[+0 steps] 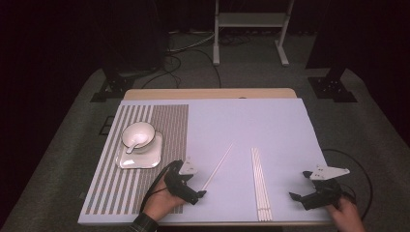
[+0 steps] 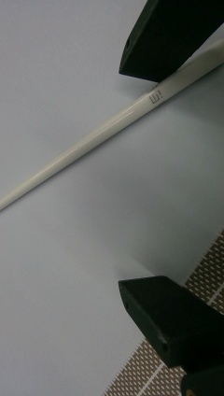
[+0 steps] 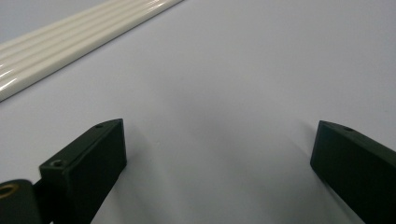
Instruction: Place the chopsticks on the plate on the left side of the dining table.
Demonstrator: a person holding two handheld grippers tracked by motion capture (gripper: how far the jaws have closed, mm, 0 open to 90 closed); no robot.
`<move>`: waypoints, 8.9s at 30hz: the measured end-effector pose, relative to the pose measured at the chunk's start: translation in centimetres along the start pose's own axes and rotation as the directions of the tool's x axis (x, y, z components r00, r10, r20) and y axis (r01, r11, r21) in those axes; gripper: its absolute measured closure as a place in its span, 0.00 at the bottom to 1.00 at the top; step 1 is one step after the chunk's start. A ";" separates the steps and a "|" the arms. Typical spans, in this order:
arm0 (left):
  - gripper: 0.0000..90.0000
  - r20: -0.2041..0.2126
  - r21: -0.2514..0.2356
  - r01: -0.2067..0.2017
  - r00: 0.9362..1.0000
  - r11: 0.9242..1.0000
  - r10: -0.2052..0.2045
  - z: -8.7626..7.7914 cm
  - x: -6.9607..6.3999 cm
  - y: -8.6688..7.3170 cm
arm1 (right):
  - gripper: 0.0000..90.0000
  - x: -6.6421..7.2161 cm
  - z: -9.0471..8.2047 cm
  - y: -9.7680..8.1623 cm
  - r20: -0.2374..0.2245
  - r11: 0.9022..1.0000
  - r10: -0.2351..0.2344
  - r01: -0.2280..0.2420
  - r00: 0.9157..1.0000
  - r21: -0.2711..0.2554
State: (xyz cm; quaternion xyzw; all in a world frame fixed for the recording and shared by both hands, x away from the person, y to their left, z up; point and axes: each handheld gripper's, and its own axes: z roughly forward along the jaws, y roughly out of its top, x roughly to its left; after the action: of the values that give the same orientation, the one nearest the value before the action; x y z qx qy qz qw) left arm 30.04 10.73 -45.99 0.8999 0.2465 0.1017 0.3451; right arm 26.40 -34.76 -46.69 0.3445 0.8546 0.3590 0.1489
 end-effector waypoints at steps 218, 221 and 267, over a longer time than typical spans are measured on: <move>0.93 -0.062 -0.139 0.162 0.983 0.977 -0.172 -3.0 1.9 1.2 | 0.02 0.0 0.0 0.0 0.001 1.000 -0.001 0.001 1.000 -0.003; 0.93 -0.067 -0.138 0.165 0.982 0.977 -0.176 -3.7 1.9 0.8 | 0.02 0.0 0.0 0.0 0.001 1.000 -0.001 0.001 1.000 -0.002; 0.93 -0.168 -0.176 0.267 0.940 0.948 -0.296 -9.4 6.0 -4.3 | 0.02 0.0 0.0 0.0 0.000 1.000 0.000 0.000 1.000 -0.002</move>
State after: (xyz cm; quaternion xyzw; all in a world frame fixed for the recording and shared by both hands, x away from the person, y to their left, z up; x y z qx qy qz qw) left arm 30.24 21.88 -41.86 0.8126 0.3966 0.1557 0.3977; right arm 26.39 -34.76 -46.71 0.3442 0.8542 0.3599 0.1493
